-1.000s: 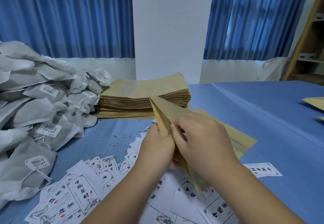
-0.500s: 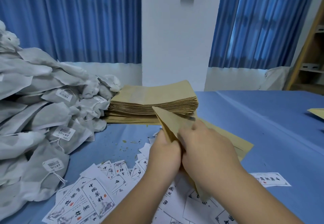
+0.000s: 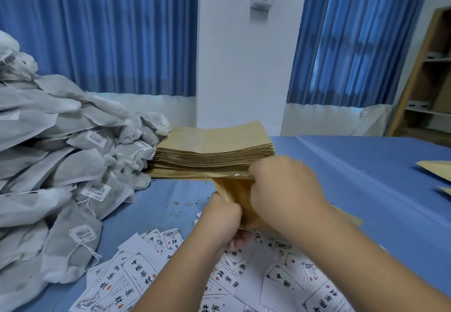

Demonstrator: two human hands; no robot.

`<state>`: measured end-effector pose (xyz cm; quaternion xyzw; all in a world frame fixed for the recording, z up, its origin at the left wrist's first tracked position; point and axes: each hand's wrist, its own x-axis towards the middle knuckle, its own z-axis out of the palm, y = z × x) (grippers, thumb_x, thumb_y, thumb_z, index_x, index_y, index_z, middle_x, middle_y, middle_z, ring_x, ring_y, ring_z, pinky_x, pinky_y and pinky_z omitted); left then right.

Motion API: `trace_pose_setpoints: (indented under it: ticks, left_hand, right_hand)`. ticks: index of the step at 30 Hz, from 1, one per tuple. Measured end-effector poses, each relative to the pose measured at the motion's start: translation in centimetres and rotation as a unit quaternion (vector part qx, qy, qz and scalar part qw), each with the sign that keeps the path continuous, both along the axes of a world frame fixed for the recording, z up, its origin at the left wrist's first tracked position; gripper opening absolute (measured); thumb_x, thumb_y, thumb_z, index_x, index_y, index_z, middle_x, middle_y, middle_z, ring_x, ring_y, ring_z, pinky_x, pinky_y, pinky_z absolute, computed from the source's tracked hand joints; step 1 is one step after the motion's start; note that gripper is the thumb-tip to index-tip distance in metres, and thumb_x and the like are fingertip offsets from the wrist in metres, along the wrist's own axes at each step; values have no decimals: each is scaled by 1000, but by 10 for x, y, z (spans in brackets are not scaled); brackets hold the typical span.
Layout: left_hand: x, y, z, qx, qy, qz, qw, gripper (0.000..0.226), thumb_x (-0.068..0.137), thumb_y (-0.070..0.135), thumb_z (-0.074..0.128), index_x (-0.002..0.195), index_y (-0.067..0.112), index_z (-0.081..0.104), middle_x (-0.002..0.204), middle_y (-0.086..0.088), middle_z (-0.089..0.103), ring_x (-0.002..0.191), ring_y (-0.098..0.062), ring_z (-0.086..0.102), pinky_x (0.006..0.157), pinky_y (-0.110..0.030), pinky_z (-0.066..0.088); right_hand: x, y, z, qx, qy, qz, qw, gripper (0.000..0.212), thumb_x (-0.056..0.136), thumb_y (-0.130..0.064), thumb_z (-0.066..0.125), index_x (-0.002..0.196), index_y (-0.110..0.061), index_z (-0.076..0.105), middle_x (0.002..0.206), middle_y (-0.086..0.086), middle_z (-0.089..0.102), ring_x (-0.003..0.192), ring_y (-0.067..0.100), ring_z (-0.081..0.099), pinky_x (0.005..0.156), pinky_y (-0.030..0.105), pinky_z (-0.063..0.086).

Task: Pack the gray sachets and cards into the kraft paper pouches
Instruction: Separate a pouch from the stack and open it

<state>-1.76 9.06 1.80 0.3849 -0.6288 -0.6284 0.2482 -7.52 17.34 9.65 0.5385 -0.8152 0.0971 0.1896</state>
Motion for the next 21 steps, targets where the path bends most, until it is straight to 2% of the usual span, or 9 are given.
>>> trace_pose_setpoints:
  ticks: [2, 4, 7, 8, 10, 13, 16, 18, 21]
  left_hand:
    - [5, -7, -2, 56, 0, 10, 998, 9, 86, 1, 41, 88, 5, 49, 43, -6, 55, 29, -14, 46, 35, -15, 36]
    - [11, -16, -3, 102, -7, 4, 995, 15, 87, 0, 42, 74, 2, 50, 41, -7, 51, 30, -13, 41, 34, -15, 35]
    - [15, -24, -5, 145, -3, -16, 989, 24, 88, 1, 45, 65, 3, 51, 45, -7, 49, 35, -13, 40, 34, -14, 35]
    - [15, -24, -4, 145, 4, -17, 989, 20, 88, 1, 47, 69, 3, 52, 47, -7, 50, 35, -12, 41, 35, -15, 35]
    - [13, -24, -4, 128, 34, -12, 991, 6, 89, 3, 52, 85, 7, 49, 46, -4, 52, 34, -11, 42, 35, -15, 34]
    - [12, -22, 0, 71, 97, -6, 993, 20, 89, 1, 50, 99, 18, 44, 59, -6, 59, 34, -15, 49, 36, -18, 37]
    - [18, -24, 5, 42, 154, -22, 987, 47, 89, -6, 43, 113, 34, 45, 90, -16, 65, 50, -25, 65, 44, -26, 49]
    - [24, -28, 7, 71, 197, -18, 978, 56, 86, -11, 36, 111, 37, 50, 87, -19, 67, 53, -28, 65, 44, -27, 49]
    - [30, -39, 8, 162, 269, 16, 949, 58, 81, -16, 28, 114, 21, 57, 67, -16, 68, 45, -22, 59, 37, -20, 43]
  right_hand:
    - [-10, 2, 12, -34, -7, -31, 999, 19, 77, -8, 48, 62, -16, 38, 63, 1, 39, 52, 16, 31, 44, 26, 19]
    - [-18, 4, 22, -71, -7, -50, 996, 11, 75, -8, 49, 69, -16, 51, 65, 2, 46, 54, 18, 37, 44, 24, 23]
    - [-22, 2, 28, -102, -18, -33, 994, 21, 72, -7, 49, 82, -14, 66, 74, 5, 61, 66, 25, 55, 51, 26, 43]
    - [-20, 1, 28, -101, -28, -23, 994, 25, 72, -7, 50, 86, -14, 69, 80, 5, 64, 73, 28, 58, 57, 29, 49]
    - [-13, -3, 26, -95, -42, -4, 995, 29, 70, -7, 49, 88, -15, 71, 83, 4, 64, 77, 28, 59, 59, 27, 50]
    - [-8, -12, 23, -92, -52, 6, 994, 31, 68, -6, 49, 87, -14, 73, 84, 5, 63, 78, 28, 58, 56, 23, 44]
    - [-13, -19, 28, -89, -87, 3, 992, 36, 67, -3, 48, 90, -12, 74, 87, 7, 68, 82, 29, 62, 66, 32, 55]
    - [-17, -22, 35, -93, -122, -2, 988, 37, 66, -2, 46, 87, -12, 75, 87, 7, 70, 83, 27, 64, 68, 37, 58]
    - [-17, -26, 49, -103, -171, 15, 980, 35, 67, -2, 45, 75, -17, 76, 77, 3, 71, 74, 23, 64, 62, 32, 58]
